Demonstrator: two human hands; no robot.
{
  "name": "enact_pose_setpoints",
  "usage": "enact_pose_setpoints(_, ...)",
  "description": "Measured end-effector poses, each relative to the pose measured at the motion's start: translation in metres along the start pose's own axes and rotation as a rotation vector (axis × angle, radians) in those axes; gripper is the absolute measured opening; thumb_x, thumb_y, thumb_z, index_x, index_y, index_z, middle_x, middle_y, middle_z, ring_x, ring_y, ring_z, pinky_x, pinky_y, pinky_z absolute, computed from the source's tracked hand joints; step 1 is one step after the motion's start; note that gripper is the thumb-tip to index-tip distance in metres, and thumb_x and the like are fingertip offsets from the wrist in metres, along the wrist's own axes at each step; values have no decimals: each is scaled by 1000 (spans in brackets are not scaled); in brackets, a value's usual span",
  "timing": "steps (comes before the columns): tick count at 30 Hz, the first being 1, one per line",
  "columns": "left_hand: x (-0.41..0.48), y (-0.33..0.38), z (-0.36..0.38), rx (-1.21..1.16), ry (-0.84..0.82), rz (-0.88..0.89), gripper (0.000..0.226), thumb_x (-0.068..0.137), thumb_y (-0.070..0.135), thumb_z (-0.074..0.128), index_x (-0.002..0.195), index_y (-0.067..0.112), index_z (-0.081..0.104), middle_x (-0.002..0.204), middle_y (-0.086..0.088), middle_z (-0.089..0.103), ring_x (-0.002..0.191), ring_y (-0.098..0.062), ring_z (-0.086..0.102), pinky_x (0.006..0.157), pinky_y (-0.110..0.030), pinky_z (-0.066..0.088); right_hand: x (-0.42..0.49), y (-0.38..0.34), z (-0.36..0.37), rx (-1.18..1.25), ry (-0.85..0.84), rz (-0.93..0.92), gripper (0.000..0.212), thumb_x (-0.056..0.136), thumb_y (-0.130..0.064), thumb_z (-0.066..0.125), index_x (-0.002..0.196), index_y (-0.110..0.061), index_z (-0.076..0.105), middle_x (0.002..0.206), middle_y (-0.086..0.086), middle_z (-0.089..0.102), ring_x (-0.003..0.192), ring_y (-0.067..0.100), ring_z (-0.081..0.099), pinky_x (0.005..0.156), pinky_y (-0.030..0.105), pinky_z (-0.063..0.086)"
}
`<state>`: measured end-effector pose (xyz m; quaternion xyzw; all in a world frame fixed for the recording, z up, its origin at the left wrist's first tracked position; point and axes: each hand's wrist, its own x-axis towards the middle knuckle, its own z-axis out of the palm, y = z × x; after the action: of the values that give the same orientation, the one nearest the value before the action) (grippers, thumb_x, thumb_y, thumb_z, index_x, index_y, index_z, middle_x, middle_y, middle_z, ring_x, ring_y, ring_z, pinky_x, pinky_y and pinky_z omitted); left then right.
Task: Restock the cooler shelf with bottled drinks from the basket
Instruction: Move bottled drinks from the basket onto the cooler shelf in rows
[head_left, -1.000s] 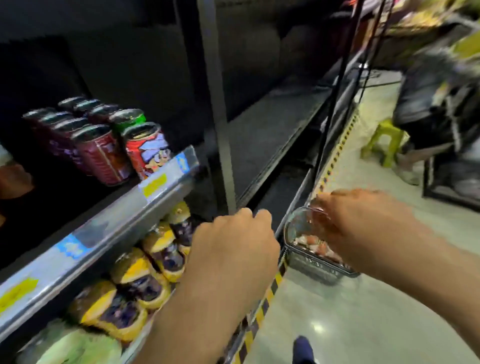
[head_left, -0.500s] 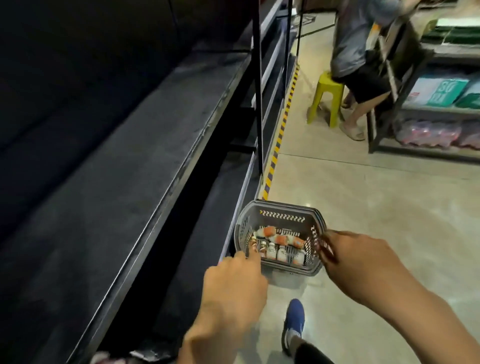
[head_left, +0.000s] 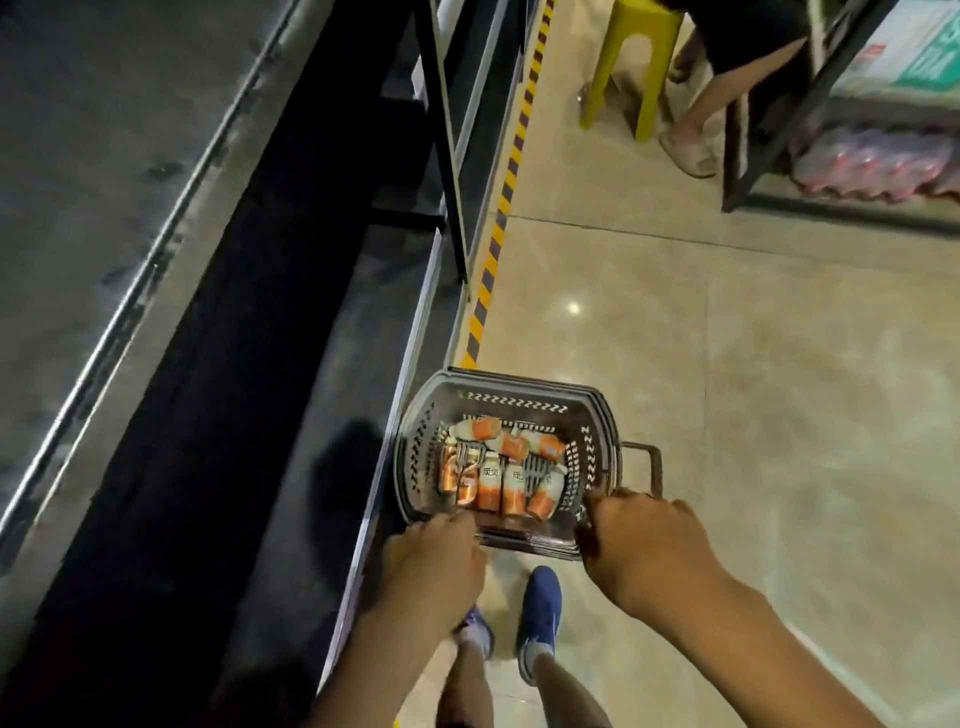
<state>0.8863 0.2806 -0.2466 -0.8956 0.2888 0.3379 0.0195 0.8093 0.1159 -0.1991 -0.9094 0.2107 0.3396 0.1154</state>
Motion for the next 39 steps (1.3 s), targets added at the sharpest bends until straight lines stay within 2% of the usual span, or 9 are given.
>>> enact_pose_setpoints(3,64,-17,26,36,-108,-34,22,99,33,37,111,25,53,120,-1,61,112,-26,58,87,-37,43,59,3,30,11,-49,17,36,94,-38,47,126,-23,54,119,2,65,110,25,61,91,35,44)
enact_pose_setpoints(6,130,-37,59,82,-107,-35,22,99,34,39,111,25,55,116,0,64,107,-23,61,84,-35,45,128,4,66,38,-141,44,45,92,-37,50,133,-18,48,121,3,65,113,26,61,95,36,44)
enact_pose_setpoints(10,218,-52,108,155,-131,-49,25,100,33,39,116,22,55,115,-1,63,106,-22,62,82,-36,46,226,5,115,98,-297,79,37,93,-32,53,128,-20,52,125,5,62,116,28,58,98,39,42)
enact_pose_setpoints(18,403,-105,253,193,-201,-77,23,96,28,44,108,20,62,110,-4,67,103,-27,64,81,-35,47,406,0,261,-67,-419,104,55,92,-19,57,143,-15,40,143,9,48,134,31,43,107,47,34)
enact_pose_setpoints(24,506,-159,371,91,-136,-228,30,94,35,49,118,16,54,112,-7,65,105,-27,63,79,-37,48,522,12,400,212,-372,214,54,95,-22,52,145,-12,36,140,14,49,126,32,52,100,44,48)
enact_pose_setpoints(28,557,-176,430,-176,-151,-384,58,88,38,64,135,12,41,133,-14,52,120,-32,53,93,-43,46,569,12,481,465,-313,322,73,93,-50,49,151,-14,24,154,18,30,139,36,33,113,50,33)
enact_pose_setpoints(33,595,-176,477,-463,-142,-571,90,78,43,74,147,8,27,144,-20,40,131,-38,42,105,-48,38,606,6,534,741,-219,400,99,88,-40,66,156,-11,0,157,23,17,141,38,29,116,49,30)
enact_pose_setpoints(37,613,-178,493,-737,-140,-713,78,82,41,70,144,12,33,141,-17,44,126,-36,47,95,-44,43,624,6,556,860,-73,499,100,73,-33,83,148,-18,19,139,18,37,126,36,43,106,53,41)
enact_pose_setpoints(39,616,-179,494,-726,-112,-726,70,86,43,68,140,12,37,137,-16,47,122,-35,50,85,-40,43,625,10,565,902,-4,458,95,72,-30,84,146,-20,25,134,14,42,123,32,46,106,49,41)
